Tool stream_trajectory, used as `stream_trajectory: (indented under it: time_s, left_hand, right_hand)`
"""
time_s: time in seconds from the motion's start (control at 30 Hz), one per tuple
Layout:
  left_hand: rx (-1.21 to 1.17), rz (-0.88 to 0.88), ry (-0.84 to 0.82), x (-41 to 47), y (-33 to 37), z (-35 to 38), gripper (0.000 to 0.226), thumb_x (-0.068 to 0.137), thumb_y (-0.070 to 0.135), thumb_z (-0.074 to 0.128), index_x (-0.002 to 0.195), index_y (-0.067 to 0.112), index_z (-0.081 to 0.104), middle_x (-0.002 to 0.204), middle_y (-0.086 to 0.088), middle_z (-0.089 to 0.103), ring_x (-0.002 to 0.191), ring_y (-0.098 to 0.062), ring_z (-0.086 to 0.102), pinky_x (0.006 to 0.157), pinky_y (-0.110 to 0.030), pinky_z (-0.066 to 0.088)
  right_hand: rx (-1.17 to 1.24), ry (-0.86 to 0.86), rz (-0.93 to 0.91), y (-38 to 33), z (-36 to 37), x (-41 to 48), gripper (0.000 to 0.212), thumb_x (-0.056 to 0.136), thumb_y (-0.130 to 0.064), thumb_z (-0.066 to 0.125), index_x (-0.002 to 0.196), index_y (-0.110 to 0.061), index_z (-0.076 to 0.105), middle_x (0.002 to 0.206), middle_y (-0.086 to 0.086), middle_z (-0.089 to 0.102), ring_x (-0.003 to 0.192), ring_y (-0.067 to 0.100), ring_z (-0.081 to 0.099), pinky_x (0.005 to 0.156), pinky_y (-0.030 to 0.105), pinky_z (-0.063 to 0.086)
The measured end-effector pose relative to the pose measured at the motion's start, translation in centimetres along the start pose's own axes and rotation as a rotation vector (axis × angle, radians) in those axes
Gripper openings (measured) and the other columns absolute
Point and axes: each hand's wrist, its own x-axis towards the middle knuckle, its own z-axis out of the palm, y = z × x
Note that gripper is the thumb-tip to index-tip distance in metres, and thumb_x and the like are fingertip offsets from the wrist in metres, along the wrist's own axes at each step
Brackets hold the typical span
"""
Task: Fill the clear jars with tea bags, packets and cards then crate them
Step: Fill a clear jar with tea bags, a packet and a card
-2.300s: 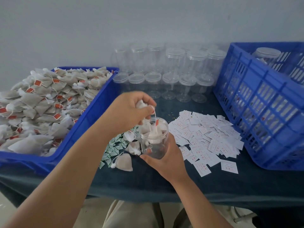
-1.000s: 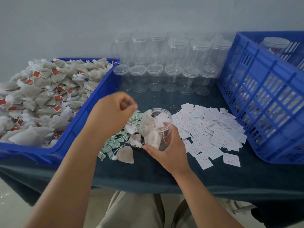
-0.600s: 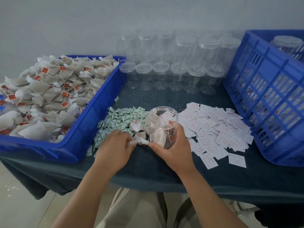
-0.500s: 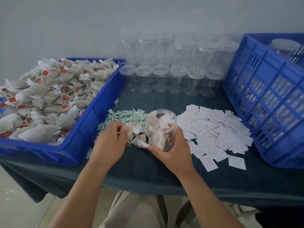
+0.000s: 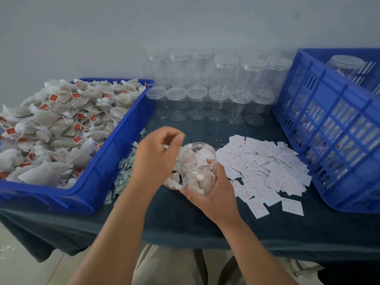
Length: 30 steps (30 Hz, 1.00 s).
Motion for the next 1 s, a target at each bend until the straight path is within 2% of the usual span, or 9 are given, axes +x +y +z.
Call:
stream_trajectory:
  time_s: [0.07, 0.2, 0.27, 0.37, 0.47, 0.6, 0.73, 0.9, 1.0]
  left_hand:
    - [0.206, -0.119, -0.082, -0.3, -2.5, -0.1, 0.007, 0.101, 0.037, 0.064, 0.096, 0.040, 0.067, 0.089, 0.021, 0.070, 0.083, 0.000, 0.066, 0.071, -0.021, 0.052]
    - [0.523, -0.157, -0.723, -2.6, -6.7, 0.8, 0.036, 0.087, 0.039, 0.078, 0.120, 0.038, 0.064, 0.112, 0.015, 0.057, 0.099, -0.008, 0.061, 0.088, -0.035, 0.054]
    - [0.539, -0.096, -0.659, -3.5, -7.8, 1.7, 0.032, 0.089, 0.037, 0.077, 0.119, 0.035, 0.067, 0.110, 0.011, 0.054, 0.103, -0.015, 0.061, 0.088, -0.039, 0.053]
    - [0.491, -0.057, -0.389, -3.9, -8.7, 2.1, 0.007, 0.099, 0.034, 0.068, 0.102, 0.028, 0.070, 0.098, 0.010, 0.057, 0.095, -0.017, 0.059, 0.076, -0.035, 0.047]
    - [0.245, -0.178, -0.131, -3.3, -8.9, 1.7, 0.018, 0.104, 0.043, 0.058, 0.091, 0.030, 0.060, 0.095, 0.011, 0.059, 0.088, -0.007, 0.057, 0.071, -0.030, 0.043]
    - [-0.014, -0.368, 0.045, -2.2, -7.5, 1.0, 0.022, 0.108, 0.047, 0.044, 0.094, 0.032, 0.052, 0.085, 0.005, 0.065, 0.071, -0.012, 0.067, 0.052, -0.021, 0.047]
    - [-0.268, -0.426, 0.146, -1.3, -5.2, -0.1, 0.021, 0.104, 0.048, 0.055, 0.101, 0.028, 0.062, 0.092, 0.004, 0.074, 0.079, -0.014, 0.074, 0.062, -0.031, 0.062]
    - [-0.297, -0.098, 0.108, -0.3, -0.2, -1.9, 0.024, 0.093, 0.059, 0.067, 0.097, 0.036, 0.071, 0.074, 0.011, 0.066, 0.062, 0.000, 0.055, 0.055, -0.015, 0.049]
    - [-0.069, 0.118, -0.199, 0.5, 1.8, -1.7, 0.009, 0.093, 0.050, 0.073, 0.097, 0.042, 0.071, 0.087, 0.019, 0.073, 0.074, -0.001, 0.065, 0.065, -0.018, 0.052]
  right_hand:
    - [0.001, -0.003, -0.007, 0.0, 0.0, 0.1, 0.076, 0.062, -0.068, 0.095, 0.118, -0.063, 0.044, 0.116, -0.028, 0.067, 0.104, -0.003, 0.069, 0.078, 0.007, 0.050]
    - [0.036, -0.008, 0.015, -0.1, -0.1, 0.1, 0.078, 0.060, -0.070, 0.094, 0.119, -0.054, 0.046, 0.113, -0.025, 0.069, 0.102, -0.001, 0.070, 0.078, 0.011, 0.052]
    - [0.051, -0.013, 0.022, -0.1, -0.2, 0.0, 0.075, 0.059, -0.071, 0.092, 0.118, -0.058, 0.046, 0.112, -0.026, 0.069, 0.101, -0.002, 0.070, 0.077, 0.009, 0.050]
    - [0.040, -0.009, 0.038, -0.1, -0.3, 0.0, 0.076, 0.057, -0.068, 0.091, 0.117, -0.056, 0.046, 0.113, -0.028, 0.068, 0.102, -0.003, 0.069, 0.078, 0.009, 0.049]
    - [0.037, -0.010, 0.068, 0.1, -0.3, 0.0, 0.076, 0.057, -0.068, 0.090, 0.116, -0.051, 0.046, 0.114, -0.028, 0.068, 0.102, -0.003, 0.069, 0.081, 0.020, 0.055]
    - [0.023, -0.010, 0.057, 0.0, -0.4, 0.0, 0.072, 0.058, -0.069, 0.090, 0.113, -0.057, 0.045, 0.115, -0.032, 0.066, 0.102, -0.006, 0.067, 0.075, 0.008, 0.049]
    - [0.004, -0.032, 0.041, 0.1, -0.2, 0.0, 0.070, 0.058, -0.070, 0.091, 0.110, -0.058, 0.045, 0.113, -0.030, 0.065, 0.100, -0.004, 0.066, 0.075, 0.006, 0.047]
    - [-0.028, -0.068, 0.031, 0.5, -0.1, 0.1, 0.072, 0.057, -0.074, 0.091, 0.108, -0.051, 0.046, 0.106, -0.022, 0.066, 0.093, 0.005, 0.068, 0.074, 0.022, 0.055]
    - [-0.018, -0.053, 0.006, 0.3, -0.1, 0.1, 0.073, 0.056, -0.073, 0.092, 0.111, -0.058, 0.045, 0.108, -0.023, 0.067, 0.095, 0.004, 0.069, 0.076, 0.020, 0.056]
